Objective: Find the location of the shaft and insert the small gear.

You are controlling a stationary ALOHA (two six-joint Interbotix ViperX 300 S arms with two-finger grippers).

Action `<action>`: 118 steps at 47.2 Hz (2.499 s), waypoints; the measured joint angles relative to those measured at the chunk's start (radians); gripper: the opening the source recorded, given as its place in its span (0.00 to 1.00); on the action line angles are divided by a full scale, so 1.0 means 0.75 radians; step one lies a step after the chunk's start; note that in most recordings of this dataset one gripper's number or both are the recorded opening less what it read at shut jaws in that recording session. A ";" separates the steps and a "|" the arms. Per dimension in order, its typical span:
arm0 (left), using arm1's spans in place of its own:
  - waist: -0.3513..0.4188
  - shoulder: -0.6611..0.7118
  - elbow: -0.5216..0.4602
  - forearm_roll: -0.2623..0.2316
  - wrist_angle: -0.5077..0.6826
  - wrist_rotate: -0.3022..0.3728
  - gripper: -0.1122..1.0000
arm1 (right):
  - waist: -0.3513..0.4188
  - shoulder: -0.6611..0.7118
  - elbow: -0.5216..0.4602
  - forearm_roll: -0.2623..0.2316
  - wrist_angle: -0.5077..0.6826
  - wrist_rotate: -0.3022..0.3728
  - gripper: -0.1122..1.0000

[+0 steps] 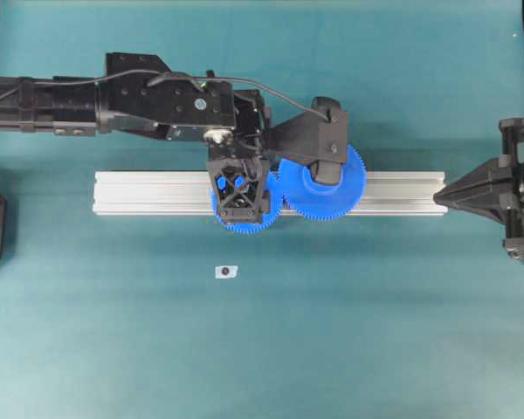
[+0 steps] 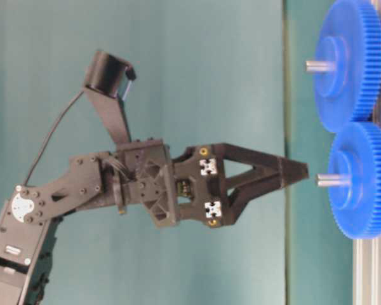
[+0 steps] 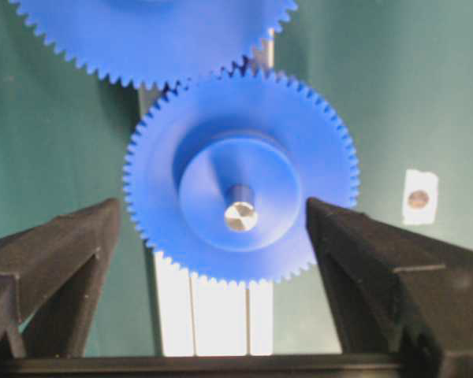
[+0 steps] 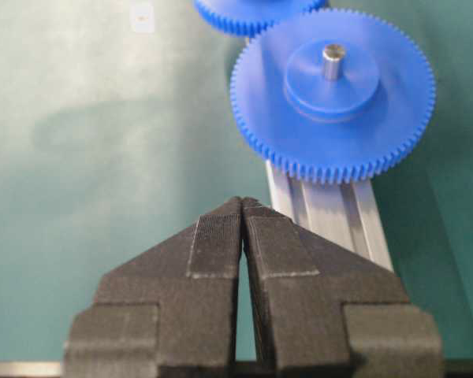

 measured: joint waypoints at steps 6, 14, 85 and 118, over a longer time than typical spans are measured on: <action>-0.002 0.000 -0.002 0.000 0.002 0.000 0.91 | 0.000 0.002 0.000 0.000 0.000 0.000 0.13; -0.002 0.000 -0.002 0.000 0.018 0.000 0.91 | 0.002 0.002 0.000 0.000 0.000 0.000 0.13; -0.002 -0.070 -0.035 0.000 0.100 -0.033 0.91 | 0.000 0.000 0.000 0.000 0.000 0.000 0.13; -0.012 -0.151 -0.037 0.000 0.108 -0.035 0.91 | 0.000 0.002 0.000 0.000 -0.002 0.000 0.13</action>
